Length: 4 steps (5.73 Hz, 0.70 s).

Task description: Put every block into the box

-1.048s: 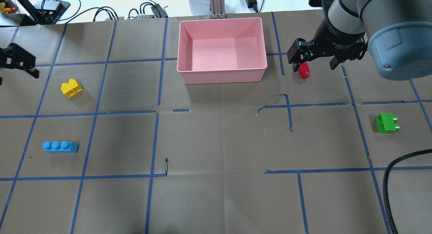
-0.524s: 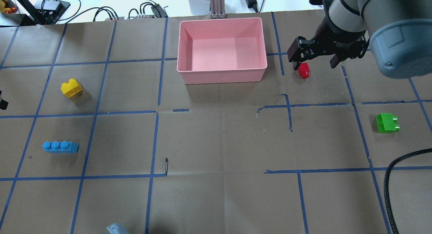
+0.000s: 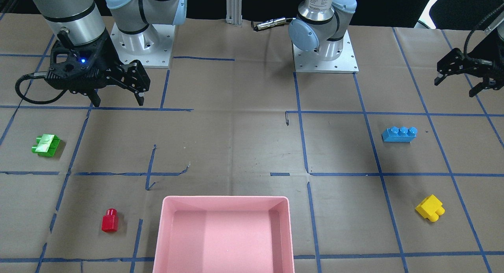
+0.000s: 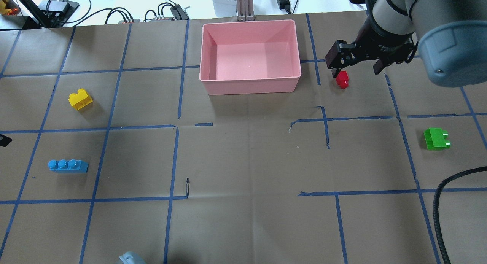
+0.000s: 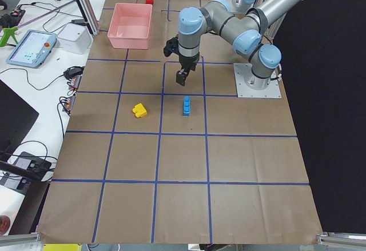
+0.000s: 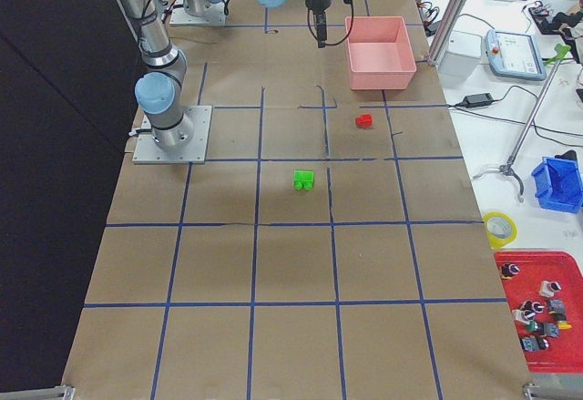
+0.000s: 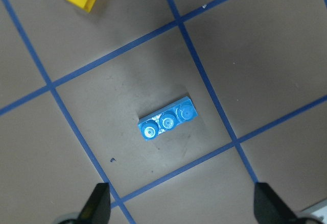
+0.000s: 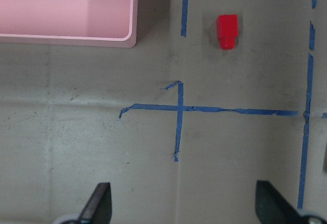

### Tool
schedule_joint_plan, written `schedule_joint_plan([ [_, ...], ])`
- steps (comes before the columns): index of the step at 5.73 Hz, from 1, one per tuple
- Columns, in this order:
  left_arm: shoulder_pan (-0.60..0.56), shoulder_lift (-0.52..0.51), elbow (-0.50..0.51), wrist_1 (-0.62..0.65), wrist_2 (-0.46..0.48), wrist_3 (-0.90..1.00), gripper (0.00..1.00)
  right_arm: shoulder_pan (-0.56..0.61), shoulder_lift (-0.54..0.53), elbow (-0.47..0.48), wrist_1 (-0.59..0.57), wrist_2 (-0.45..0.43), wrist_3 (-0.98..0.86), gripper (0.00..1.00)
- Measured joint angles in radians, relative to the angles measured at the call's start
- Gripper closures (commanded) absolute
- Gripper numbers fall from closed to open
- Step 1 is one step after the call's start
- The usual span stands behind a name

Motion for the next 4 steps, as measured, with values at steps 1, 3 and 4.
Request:
schedule_joint_plan([
  [1, 0.001, 0.001, -0.006, 0.001, -0.005, 0.249, 0.01, -0.035, -0.006, 0.011, -0.008, -0.010, -0.059, 0.02],
  [3, 0.004, -0.011, -0.051, 0.047, -0.007, 0.589, 0.02, -0.271, -0.032, 0.051, -0.006, -0.007, -0.344, 0.01],
  [4, 0.004, -0.017, -0.108, 0.132, -0.008, 0.678, 0.02, -0.425, -0.033, 0.099, -0.015, 0.012, -0.466, 0.01],
])
